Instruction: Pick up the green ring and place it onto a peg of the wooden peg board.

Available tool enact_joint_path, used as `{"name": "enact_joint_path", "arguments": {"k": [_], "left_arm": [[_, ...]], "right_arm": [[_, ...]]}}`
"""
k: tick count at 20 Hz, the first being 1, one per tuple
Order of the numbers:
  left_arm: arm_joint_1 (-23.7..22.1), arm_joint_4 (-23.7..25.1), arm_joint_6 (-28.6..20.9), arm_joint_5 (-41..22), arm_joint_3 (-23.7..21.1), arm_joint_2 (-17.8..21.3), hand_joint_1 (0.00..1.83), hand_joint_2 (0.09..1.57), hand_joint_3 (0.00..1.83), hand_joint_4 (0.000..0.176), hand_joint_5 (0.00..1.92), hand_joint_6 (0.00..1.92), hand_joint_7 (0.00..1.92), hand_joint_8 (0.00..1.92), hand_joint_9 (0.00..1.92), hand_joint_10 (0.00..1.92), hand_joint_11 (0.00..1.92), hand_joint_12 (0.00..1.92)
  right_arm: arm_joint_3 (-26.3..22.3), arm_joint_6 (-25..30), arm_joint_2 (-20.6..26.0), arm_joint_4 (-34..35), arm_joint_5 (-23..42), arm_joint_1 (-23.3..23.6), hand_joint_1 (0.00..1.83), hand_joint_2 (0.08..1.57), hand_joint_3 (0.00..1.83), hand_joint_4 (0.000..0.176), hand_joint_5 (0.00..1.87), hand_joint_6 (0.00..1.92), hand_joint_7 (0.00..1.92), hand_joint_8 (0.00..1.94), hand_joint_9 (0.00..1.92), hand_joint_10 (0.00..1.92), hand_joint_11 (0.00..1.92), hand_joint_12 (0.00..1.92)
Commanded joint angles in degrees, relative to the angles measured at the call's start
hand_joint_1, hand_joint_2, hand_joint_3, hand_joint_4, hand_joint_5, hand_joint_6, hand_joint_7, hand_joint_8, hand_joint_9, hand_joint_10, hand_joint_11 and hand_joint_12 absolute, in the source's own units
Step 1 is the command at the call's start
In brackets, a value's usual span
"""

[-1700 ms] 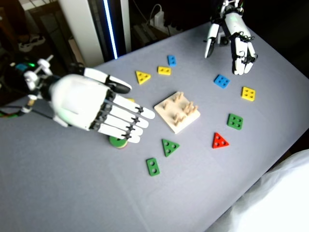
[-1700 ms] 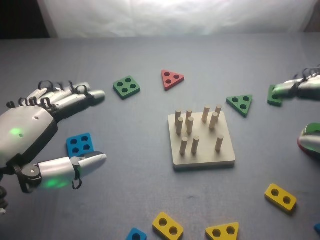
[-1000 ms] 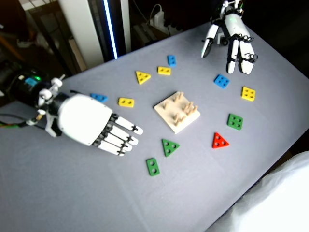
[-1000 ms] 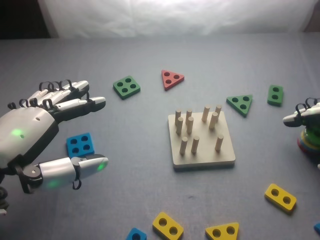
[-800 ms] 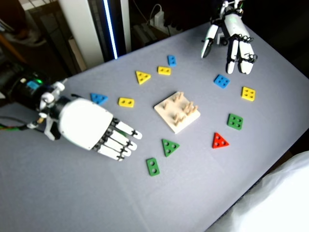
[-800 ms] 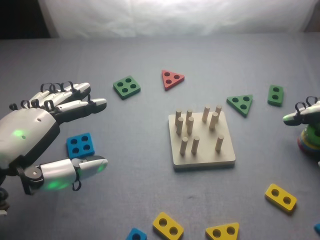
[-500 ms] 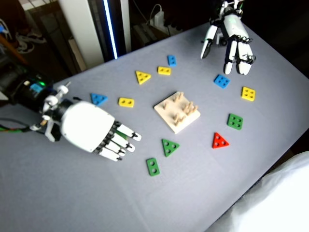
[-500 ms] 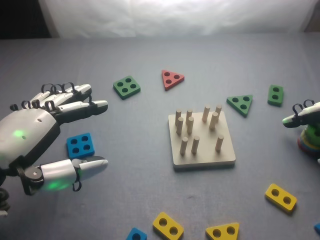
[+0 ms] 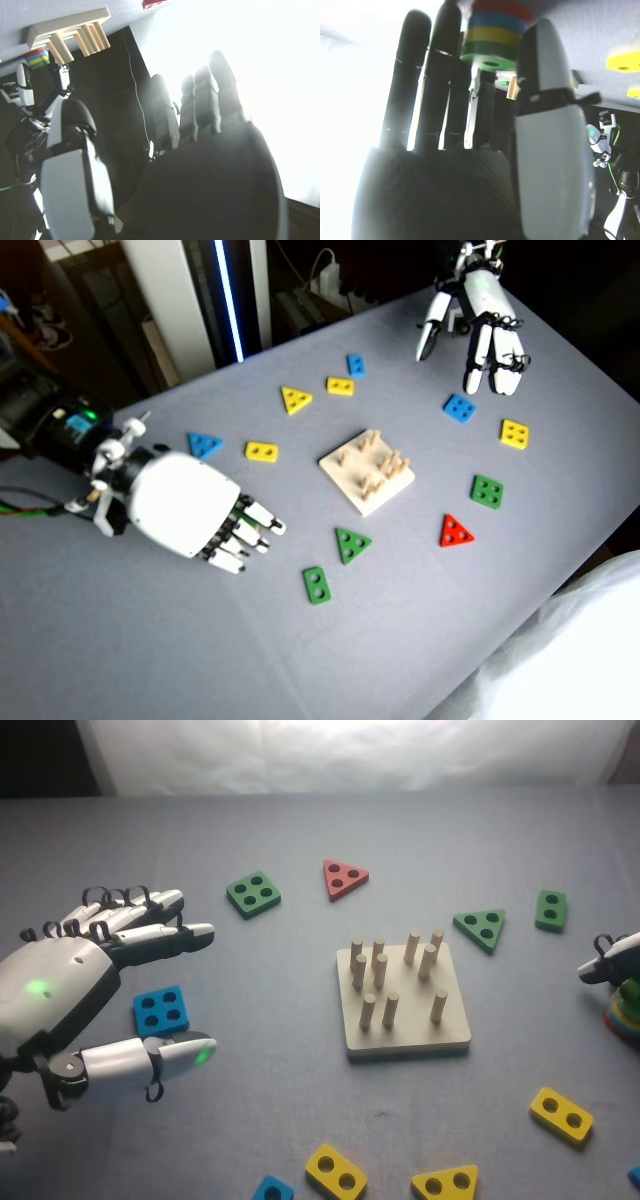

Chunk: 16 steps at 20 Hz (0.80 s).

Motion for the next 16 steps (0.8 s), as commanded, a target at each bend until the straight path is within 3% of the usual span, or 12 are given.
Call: {"name": "enact_joint_path", "arguments": {"k": [1,2,4,5,6,7,9,10,12,13,14,16], "left_arm": [[-0.51,1.07,-0.41,-7.03,0.07,-0.55,0.7,1.05,0.0,0.017,0.51,0.0,0.2,0.0,0.16,0.0,0.0,0.6],[-0.51,1.07,-0.44,-7.03,0.06,-0.55,0.71,1.05,0.0,0.022,0.51,0.0,0.2,0.0,0.16,0.0,0.0,0.64],[-0.51,1.07,-0.51,-7.03,0.06,-0.57,0.71,1.05,0.0,0.023,0.52,0.0,0.21,0.0,0.17,0.0,0.0,0.64],[-0.51,1.06,-0.53,-7.03,0.06,-0.6,0.71,1.05,0.0,0.028,0.51,0.0,0.2,0.0,0.16,0.0,0.0,0.64],[-0.51,1.06,-0.54,-7.03,0.06,-0.6,0.73,1.05,0.0,0.015,0.52,0.0,0.21,0.0,0.17,0.0,0.0,0.64],[-0.51,1.06,-0.55,-7.03,0.05,-0.6,0.73,1.05,0.0,0.015,0.52,0.0,0.21,0.0,0.17,0.0,0.0,0.64],[-0.51,1.06,-0.57,-7.05,0.07,-0.59,0.71,1.06,0.0,0.029,0.51,0.0,0.19,0.0,0.15,0.0,0.0,0.61],[-0.51,1.06,-0.58,-7.1,0.06,-0.61,0.72,1.06,0.0,0.017,0.51,0.0,0.2,0.0,0.16,0.0,0.0,0.61],[-0.51,1.06,-0.6,-7.08,0.06,-0.62,0.73,1.06,0.0,0.011,0.51,0.0,0.2,0.0,0.16,0.0,0.0,0.65],[-0.51,1.06,-0.61,-7.07,0.05,-0.63,0.73,1.06,0.0,0.012,0.51,0.0,0.2,0.0,0.17,0.0,0.0,0.65],[-0.51,1.06,-0.61,-7.07,0.05,-0.63,0.74,1.06,0.0,0.017,0.51,0.0,0.2,0.0,0.16,0.0,0.0,0.65],[-0.5,1.06,-0.62,-7.06,0.05,-0.64,0.74,1.07,0.0,0.026,0.5,0.0,0.19,0.0,0.14,0.0,0.0,0.6]], "right_arm": [[0.32,-0.2,0.11,1.02,5.37,0.54,1.36,1.06,0.0,0.013,0.75,0.01,1.04,0.87,1.1,0.19,0.64,1.38],[0.33,-0.2,0.11,1.02,5.37,0.55,1.36,1.08,0.0,0.018,0.76,0.0,1.01,0.95,1.09,0.2,0.57,1.37],[0.33,-0.2,0.08,1.02,5.34,0.55,1.36,1.08,0.0,0.0,0.81,0.0,1.02,0.95,0.98,0.41,0.53,1.39],[0.33,-0.2,0.07,1.02,5.32,0.54,1.36,1.08,0.0,0.0,0.85,0.0,1.02,0.95,0.96,0.46,0.55,1.41],[0.33,-0.2,0.07,1.01,5.25,0.54,1.29,1.09,0.0,0.0,0.94,0.67,1.1,0.93,1.02,0.58,0.71,1.41],[0.34,-0.2,0.07,1.01,5.25,0.54,1.29,1.09,0.0,0.0,0.94,0.67,1.1,0.93,1.02,0.58,0.71,1.41],[0.37,-0.21,0.07,1.01,5.22,0.54,1.26,1.1,0.0,0.0,0.95,0.86,1.09,0.97,1.02,0.91,0.79,1.5],[0.37,-0.21,0.07,1.01,5.21,0.54,1.25,1.08,0.0,0.0,0.98,0.88,1.12,0.87,0.99,0.92,0.69,1.44],[0.37,-0.21,0.07,1.01,5.21,0.56,1.25,1.06,0.0,0.03,1.07,0.88,1.15,0.7,1.05,0.81,0.78,1.32],[0.38,-0.21,0.07,1.01,5.21,0.56,1.36,1.03,0.0,0.0,1.09,0.79,1.22,0.49,1.09,0.96,0.79,1.28],[0.38,-0.21,0.07,1.01,5.21,0.56,1.39,1.03,0.0,0.0,1.06,0.84,1.23,0.4,1.13,0.94,0.86,1.18],[0.38,-0.21,0.06,1.01,5.21,0.56,1.4,1.03,0.0,0.0,1.04,0.86,1.25,0.36,1.12,0.96,0.9,1.18]]}}
